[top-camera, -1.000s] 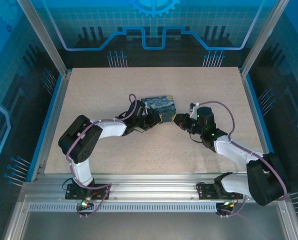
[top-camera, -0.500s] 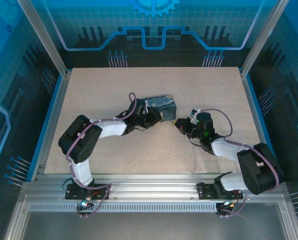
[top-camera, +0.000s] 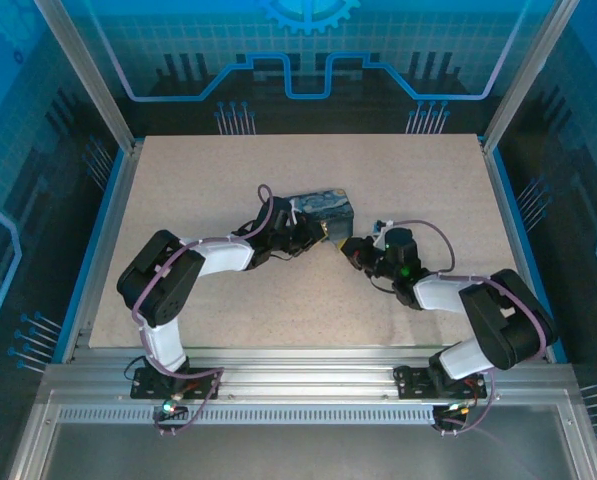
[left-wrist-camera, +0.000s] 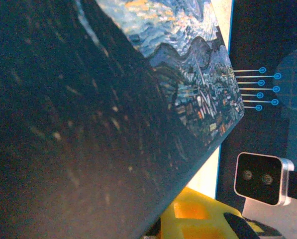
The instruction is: Unlock the padlock with the key
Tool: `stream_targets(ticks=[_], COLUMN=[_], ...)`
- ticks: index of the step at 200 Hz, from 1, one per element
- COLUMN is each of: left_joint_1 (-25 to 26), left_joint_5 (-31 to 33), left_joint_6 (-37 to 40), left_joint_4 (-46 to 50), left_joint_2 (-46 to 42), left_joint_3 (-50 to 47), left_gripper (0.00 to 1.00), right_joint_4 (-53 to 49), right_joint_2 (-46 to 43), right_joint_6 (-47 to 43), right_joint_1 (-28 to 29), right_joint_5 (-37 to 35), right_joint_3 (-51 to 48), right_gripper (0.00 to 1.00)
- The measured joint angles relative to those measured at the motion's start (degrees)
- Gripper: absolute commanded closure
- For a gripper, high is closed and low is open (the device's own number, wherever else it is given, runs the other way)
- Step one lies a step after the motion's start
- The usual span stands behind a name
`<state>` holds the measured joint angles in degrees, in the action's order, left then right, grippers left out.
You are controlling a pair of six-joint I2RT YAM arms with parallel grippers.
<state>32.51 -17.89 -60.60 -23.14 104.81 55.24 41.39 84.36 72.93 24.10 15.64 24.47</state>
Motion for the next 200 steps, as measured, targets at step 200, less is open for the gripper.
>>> stream_targets(ticks=[200], left_joint_1=[0.0], left_joint_5=[0.0], left_joint_6=[-5.5], left_joint_4=[-9.6], left_joint_2=[0.2], left_joint_3=[-2.2], left_gripper=[1.0], right_joint_4=[12.3], right_joint_2=[3.5], right_joint_6=[5.1], right_joint_1=[3.0], right_joint_5=[-6.7], right_joint_3=[-2.8], right_gripper=[1.0])
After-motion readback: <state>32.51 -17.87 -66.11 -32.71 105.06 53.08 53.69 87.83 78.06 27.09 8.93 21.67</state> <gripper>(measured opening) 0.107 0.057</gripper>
